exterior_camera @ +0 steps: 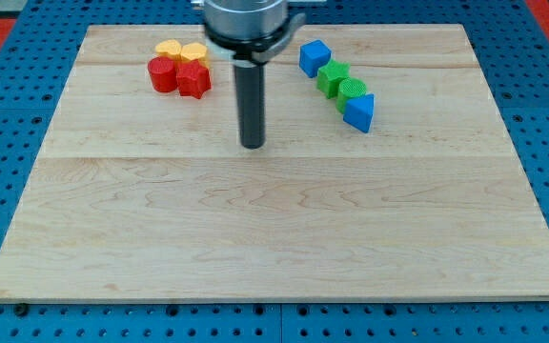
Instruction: Place your arm left of the red circle
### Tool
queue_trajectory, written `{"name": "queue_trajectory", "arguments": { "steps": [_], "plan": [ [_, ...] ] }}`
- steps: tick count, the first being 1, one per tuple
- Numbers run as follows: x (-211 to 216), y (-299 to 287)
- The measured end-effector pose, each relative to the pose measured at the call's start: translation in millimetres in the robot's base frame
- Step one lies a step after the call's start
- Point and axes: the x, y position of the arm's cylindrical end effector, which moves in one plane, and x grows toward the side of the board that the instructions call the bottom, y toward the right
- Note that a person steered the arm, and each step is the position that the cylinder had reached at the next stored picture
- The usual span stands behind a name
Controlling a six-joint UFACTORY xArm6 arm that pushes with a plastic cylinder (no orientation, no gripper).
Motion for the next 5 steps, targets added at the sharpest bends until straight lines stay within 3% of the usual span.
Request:
{"name": "queue_trajectory", "arguments": {
  "steps": [1, 4, 5],
  "plan": [
    [0.0, -67.5],
    [-112.5, -153.0],
    [-119.4, -192.2]
  ]
}}
